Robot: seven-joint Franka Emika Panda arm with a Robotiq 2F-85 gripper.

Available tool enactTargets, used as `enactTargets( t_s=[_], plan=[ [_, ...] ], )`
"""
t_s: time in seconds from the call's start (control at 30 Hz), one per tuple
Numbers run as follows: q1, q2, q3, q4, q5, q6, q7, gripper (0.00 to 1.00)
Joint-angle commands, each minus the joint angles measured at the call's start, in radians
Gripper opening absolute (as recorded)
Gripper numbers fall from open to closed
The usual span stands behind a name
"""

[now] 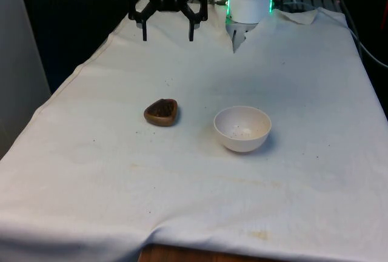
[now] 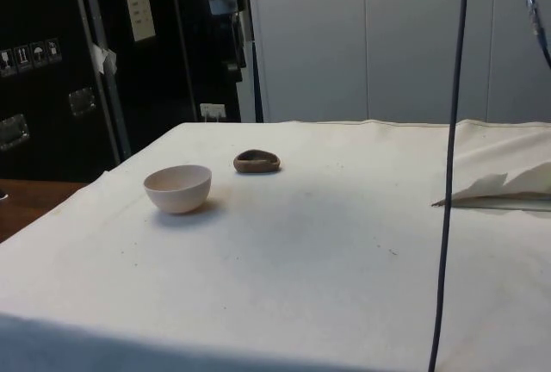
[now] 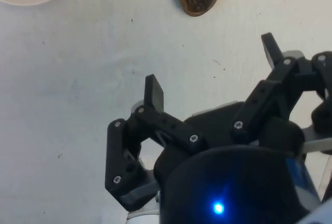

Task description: Pour the coffee beans from the cup into the bowl.

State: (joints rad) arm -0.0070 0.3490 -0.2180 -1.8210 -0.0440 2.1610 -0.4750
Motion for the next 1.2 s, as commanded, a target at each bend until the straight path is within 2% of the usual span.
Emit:
enactTargets(
  t_s=[0.0, 0.17, 0.2, 0.47, 0.5, 0.53, 0.77, 0.8, 0.83, 0.93, 1.1, 1.13, 1.17],
  plan=[
    [-0.003, 0.004, 0.002, -0.003, 0.002, 0.012, -0.017, 1.00],
    [-0.004, 0.017, -0.001, -0.002, 0.000, 0.014, -0.063, 1.00],
    [-0.002, 0.015, -0.003, 0.000, 0.000, 0.002, -0.057, 1.00],
    [-0.011, 0.032, -0.005, -0.005, 0.003, 0.044, -0.132, 1.00],
    [-0.006, 0.032, -0.007, 0.000, 0.000, 0.023, -0.119, 1.00],
    [-0.011, 0.034, -0.005, -0.006, 0.004, 0.053, -0.138, 1.00],
    [-0.012, 0.044, -0.007, -0.031, 0.009, 0.138, -0.184, 1.00],
    [-0.009, 0.044, -0.011, -0.025, 0.003, 0.117, -0.174, 1.00],
    [-0.012, 0.045, -0.007, -0.034, 0.009, 0.148, -0.190, 1.00],
    [-0.012, 0.052, -0.006, -0.043, 0.008, 0.174, -0.215, 1.00],
    [-0.012, 0.066, -0.006, -0.041, 0.009, 0.184, -0.251, 1.00],
    [-0.008, 0.063, -0.011, -0.042, 0.003, 0.176, -0.241, 1.00],
    [-0.012, 0.070, -0.005, -0.040, 0.009, 0.186, -0.258, 1.00]
  ],
)
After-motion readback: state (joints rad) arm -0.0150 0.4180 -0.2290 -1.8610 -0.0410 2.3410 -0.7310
